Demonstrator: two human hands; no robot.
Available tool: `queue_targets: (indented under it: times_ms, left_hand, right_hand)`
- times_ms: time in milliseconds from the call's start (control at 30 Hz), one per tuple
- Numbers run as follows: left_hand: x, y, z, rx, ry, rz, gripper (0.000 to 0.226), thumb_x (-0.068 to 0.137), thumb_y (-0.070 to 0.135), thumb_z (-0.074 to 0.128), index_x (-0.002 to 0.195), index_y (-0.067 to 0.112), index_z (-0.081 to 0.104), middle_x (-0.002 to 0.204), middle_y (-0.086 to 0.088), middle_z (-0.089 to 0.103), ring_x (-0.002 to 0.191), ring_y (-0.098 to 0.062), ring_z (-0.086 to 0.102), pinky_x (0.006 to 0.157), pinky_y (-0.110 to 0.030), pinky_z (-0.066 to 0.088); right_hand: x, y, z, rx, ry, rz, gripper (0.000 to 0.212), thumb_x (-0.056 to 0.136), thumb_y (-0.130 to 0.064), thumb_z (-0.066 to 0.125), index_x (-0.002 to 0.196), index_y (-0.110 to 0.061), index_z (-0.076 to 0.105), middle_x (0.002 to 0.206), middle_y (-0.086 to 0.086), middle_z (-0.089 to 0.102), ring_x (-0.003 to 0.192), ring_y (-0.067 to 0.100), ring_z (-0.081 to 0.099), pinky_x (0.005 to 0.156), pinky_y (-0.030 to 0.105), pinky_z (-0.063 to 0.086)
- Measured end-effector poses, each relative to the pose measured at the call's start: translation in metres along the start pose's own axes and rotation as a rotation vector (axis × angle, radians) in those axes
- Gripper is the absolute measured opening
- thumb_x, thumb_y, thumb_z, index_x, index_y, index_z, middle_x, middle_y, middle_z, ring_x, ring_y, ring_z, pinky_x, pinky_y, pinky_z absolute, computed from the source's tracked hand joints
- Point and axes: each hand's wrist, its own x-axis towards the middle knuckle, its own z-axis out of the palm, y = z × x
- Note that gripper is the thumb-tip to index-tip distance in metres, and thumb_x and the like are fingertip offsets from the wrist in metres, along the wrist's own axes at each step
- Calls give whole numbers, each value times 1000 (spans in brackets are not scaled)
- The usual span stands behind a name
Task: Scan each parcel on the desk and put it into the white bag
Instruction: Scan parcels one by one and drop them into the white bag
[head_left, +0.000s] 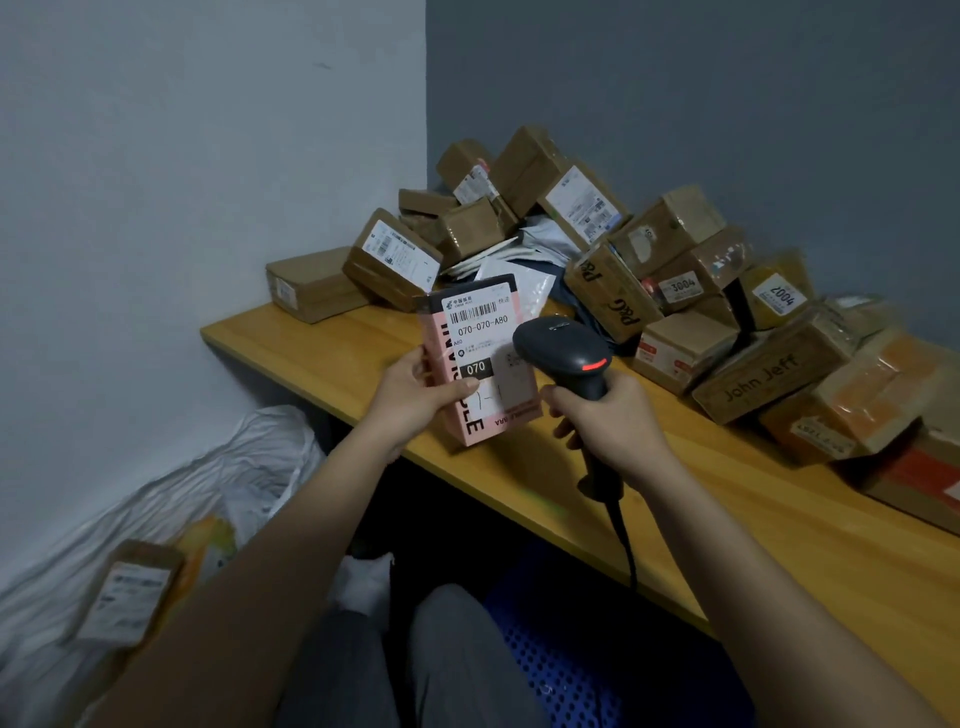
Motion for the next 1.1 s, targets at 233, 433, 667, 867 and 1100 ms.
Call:
queue_targets:
  times_ms: [233,433,667,867,1100]
  left_hand:
    - [-35,-17,-97,-200,290,90,48,81,11,75,124,15,55,119,0,68,105,-9,66,88,-28,55]
    - [-71,-67,-185,-174,688,70,41,85,18,72,123,15,57,115,3,67,97,-12,69,76,-33,60]
    - [-92,-165,-268,-132,906,-234,43,85,26,72,123,17,54,111,6,62,86,-9,64,60,-22,54]
    - [-78,-239,-298,244,807,-580,51,84,31,72,129,14,53,121,-10,63,102,-29,62,78,-33,51]
    - [-11,-335,-327,282,590,-543,100,70,76,59,145,18,29,145,-9,45,128,-31,48,99,-52,46]
  right_hand:
    - [24,-32,65,-22,-136,-27,15,85,-18,72,90,-6,64,79,12,67,55,18,65,58,35,54]
    - [30,-54,179,-97,-296,-96,16,82,-21,72,85,-6,64,67,10,65,51,18,61,56,35,50]
    - [38,-34,289,-268,-441,-143,12,76,-23,69,70,-16,61,60,7,67,60,28,67,63,42,55]
    - [55,0,320,-409,-511,-109,14,78,-25,70,72,-15,63,69,6,69,66,24,67,65,38,54]
    - [74,21,332,-465,-533,-78,14,78,-24,70,72,-14,63,71,7,69,69,24,67,66,38,53]
